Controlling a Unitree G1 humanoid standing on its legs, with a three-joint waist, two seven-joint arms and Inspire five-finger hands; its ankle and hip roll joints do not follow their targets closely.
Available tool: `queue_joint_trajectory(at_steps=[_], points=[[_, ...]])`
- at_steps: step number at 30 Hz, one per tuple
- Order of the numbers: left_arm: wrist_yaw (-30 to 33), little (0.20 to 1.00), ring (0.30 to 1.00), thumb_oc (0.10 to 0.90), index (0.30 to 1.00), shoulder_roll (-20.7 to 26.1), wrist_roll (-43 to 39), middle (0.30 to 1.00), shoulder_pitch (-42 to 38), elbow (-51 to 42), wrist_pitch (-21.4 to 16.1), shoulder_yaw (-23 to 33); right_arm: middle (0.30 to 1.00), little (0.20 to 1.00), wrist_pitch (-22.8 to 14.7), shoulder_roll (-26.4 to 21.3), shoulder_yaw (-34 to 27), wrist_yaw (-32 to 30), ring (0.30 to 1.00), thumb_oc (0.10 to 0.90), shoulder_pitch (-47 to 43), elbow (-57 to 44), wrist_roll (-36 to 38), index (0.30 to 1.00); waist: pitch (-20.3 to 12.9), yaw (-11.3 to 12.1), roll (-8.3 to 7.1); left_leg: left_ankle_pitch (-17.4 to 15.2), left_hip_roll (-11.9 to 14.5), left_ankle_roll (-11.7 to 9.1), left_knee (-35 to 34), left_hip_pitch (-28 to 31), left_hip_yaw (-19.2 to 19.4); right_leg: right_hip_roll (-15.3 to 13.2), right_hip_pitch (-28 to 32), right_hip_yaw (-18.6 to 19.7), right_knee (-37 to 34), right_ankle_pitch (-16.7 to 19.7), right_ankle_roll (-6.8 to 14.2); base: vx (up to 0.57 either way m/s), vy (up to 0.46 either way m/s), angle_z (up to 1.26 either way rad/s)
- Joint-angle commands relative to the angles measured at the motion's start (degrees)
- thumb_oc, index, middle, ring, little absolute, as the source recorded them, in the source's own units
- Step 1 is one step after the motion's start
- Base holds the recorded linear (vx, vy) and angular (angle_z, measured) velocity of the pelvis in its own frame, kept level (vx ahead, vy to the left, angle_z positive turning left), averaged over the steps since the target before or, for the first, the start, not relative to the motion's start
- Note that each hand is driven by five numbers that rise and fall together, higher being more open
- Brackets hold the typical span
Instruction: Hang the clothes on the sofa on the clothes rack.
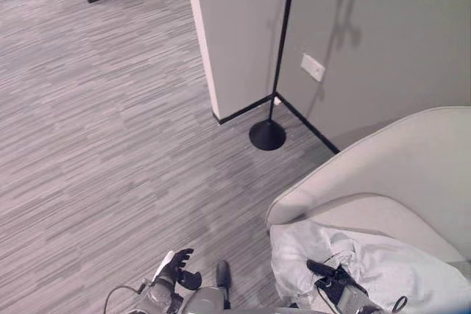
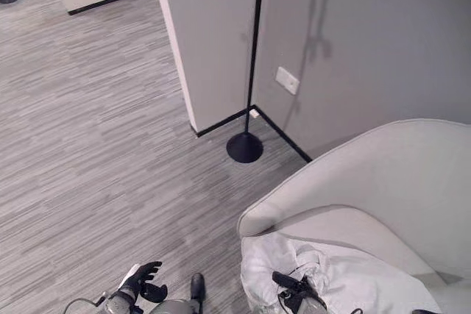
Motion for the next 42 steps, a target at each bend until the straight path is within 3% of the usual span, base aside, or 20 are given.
queue_joint_trajectory(at_steps=[1,5,7,9,11,15,18,23,31,33,36,38,40,41,42], points=[[0.90,0.900,0.900,0.800,0.900,2.38,-2.80,0.900,-1.44,-3.93,-1.94,-0.98,0.300,0.300,-5.06,-0.06,2.76,5.10,0.300,0.400,0.07,-17.52,9.45,0.300,-0.90,0.41,0.07,-7.76,2.88,-2.59,0.25,3.10,2.74,-3.88,0.67,4.40,0.27,-1.68,1.80,-0.08,-0.011,-0.30],[-3.04,0.900,0.900,0.800,0.900,7.82,-5.12,0.900,0.15,-21.57,-2.31,-0.04,0.300,0.300,-6.49,-5.07,6.41,9.83,0.300,0.400,-0.20,-46.14,16.03,0.300,-3.13,0.34,0.30,-8.29,2.90,-2.63,0.25,5.41,3.66,-4.15,1.98,5.24,0.27,-2.00,1.81,-0.07,0.007,-0.30],[-3.42,0.900,0.900,0.800,0.900,8.38,-4.69,0.900,0.20,-23.59,-2.29,0.14,0.300,0.300,-6.82,-5.91,6.93,9.91,0.300,0.400,-1.26,-48.97,15.19,0.300,-3.55,0.50,0.26,-8.45,2.91,-2.55,0.25,5.75,3.80,-4.21,2.19,5.34,0.27,-2.04,1.80,-0.04,0.001,-0.05],[-4.51,0.900,0.900,0.800,0.900,10.06,-7.02,0.900,0.45,-30.82,-1.98,2.98,0.300,0.300,-7.21,-9.54,7.72,11.02,0.300,0.400,-10.72,-60.27,14.11,0.300,-5.27,1.33,-0.09,-8.77,3.08,-2.46,0.25,7.14,4.58,-4.23,3.09,5.74,0.27,-2.10,1.72,-0.07,-0.005,-0.07],[-5.11,0.900,0.900,0.800,0.900,10.29,-7.81,0.900,0.72,-33.04,-1.74,3.47,0.300,0.300,-7.59,-9.99,7.98,11.03,0.300,0.400,-13.45,-63.11,14.79,0.300,-5.56,1.57,-0.19,-8.86,3.13,-2.45,0.25,7.54,4.80,-4.24,3.36,5.80,0.27,-2.02,1.70,-0.05,0.001,-0.11],[-5.71,0.900,0.900,0.800,0.900,10.72,-8.98,0.900,-0.38,-42.88,-0.95,2.40,0.300,0.300,-8.37,-9.88,9.89,8.04,0.300,0.400,-27.29,-64.61,19.35,0.300,-7.29,2.63,-0.89,-8.97,3.32,-2.51,0.25,8.47,5.41,-4.28,4.32,5.60,0.27,-1.78,1.59,-0.05,0.002,-0.03],[-4.25,0.900,0.900,0.800,0.900,10.10,-8.69,0.900,-2.10,-44.80,-1.24,1.69,0.300,0.300,-9.63,-8.32,10.96,6.58,0.300,0.400,-32.23,-64.71,20.96,0.300,-7.56,2.90,-1.24,-8.95,3.37,-2.60,0.25,8.77,5.58,-4.19,4.61,5.66,0.27,-1.69,1.48,-0.06,0.002,0.05],[4.83,0.900,0.900,0.800,0.900,5.42,-8.45,0.900,-9.21,-46.30,-6.10,-0.95,0.300,0.300,-14.81,-4.49,12.42,2.09,0.300,0.400,-43.00,-64.13,22.19,0.300,-8.40,2.80,-2.73,-8.92,3.64,-2.88,0.25,9.47,6.26,-3.89,4.95,5.95,0.48,-1.51,1.14,-0.03,-0.003,0.02],[14.00,0.900,0.900,0.800,0.900,2.85,-1.33,0.900,-15.55,-40.89,-6.23,-3.40,0.300,0.300,-17.56,-3.92,16.60,0.14,0.300,0.400,-45.21,-67.86,23.35,0.300,-8.83,1.71,-3.44,-9.12,3.77,-2.69,0.25,9.76,7.28,-3.91,4.34,6.81,0.83,-1.10,1.05,-0.01,0.014,-0.09],[21.15,0.900,0.900,0.800,0.900,2.54,5.69,0.900,-18.86,-36.59,-4.83,-4.00,0.300,0.300,-18.47,-4.30,20.16,0.41,0.300,0.400,-44.45,-71.37,23.55,0.300,-8.94,1.04,-3.92,-9.28,3.71,-2.47,0.25,9.84,7.90,-4.03,3.71,7.57,0.91,-0.71,1.11,0.00,0.032,-0.12],[25.36,0.900,0.900,0.800,0.900,2.52,8.56,0.900,-19.69,-36.47,-4.30,-3.51,0.300,0.300,-18.61,-5.31,21.84,0.68,0.300,0.400,-43.71,-73.79,23.17,0.300,-8.86,0.89,-4.17,-9.47,3.60,-2.29,0.25,9.92,8.31,-4.14,3.27,7.97,0.97,-0.30,1.27,0.01,0.041,-0.12],[25.88,0.900,0.900,0.800,0.900,2.41,8.52,0.900,-19.47,-37.18,-4.55,-3.21,0.300,0.300,-18.55,-5.40,22.29,0.79,0.300,0.400,-43.40,-74.38,23.14,0.300,-8.87,0.89,-4.31,-9.53,3.55,-2.23,0.25,9.89,8.46,-4.20,3.07,8.14,1.05,-0.23,1.30,0.01,0.031,-0.03],[22.07,0.900,0.900,0.800,0.900,-0.11,0.21,0.900,-19.36,-38.58,-7.11,-3.90,0.300,0.300,-18.50,-5.03,24.18,1.56,0.300,0.400,-43.26,-75.69,23.27,0.300,-8.91,0.64,-5.08,-9.65,3.41,-2.05,0.25,9.90,8.81,-4.22,2.92,8.53,0.90,0.23,1.36,0.00,0.000,0.00],[22.00,0.900,0.900,0.800,0.900,-0.09,0.12,0.900,-19.40,-38.55,-7.14,-3.89,0.300,0.300,-18.51,-5.03,24.18,1.57,0.300,0.400,-43.27,-75.69,23.28,0.300,-8.90,0.64,-5.08,-9.65,3.41,-2.05,0.25,9.89,8.81,-4.22,2.91,8.54,0.90,0.23,1.37,0.00,0.000,0.00],[19.39,0.900,0.900,0.800,0.900,-1.98,-7.17,0.900,-19.89,-38.44,-8.59,-4.50,0.300,0.300,-18.48,-4.51,24.70,1.61,0.300,0.400,-43.56,-75.51,23.30,0.300,-8.89,0.52,-5.32,-9.61,3.38,-2.02,0.25,9.82,8.90,-4.20,2.90,8.53,0.89,0.31,1.35,0.00,0.000,0.00]])
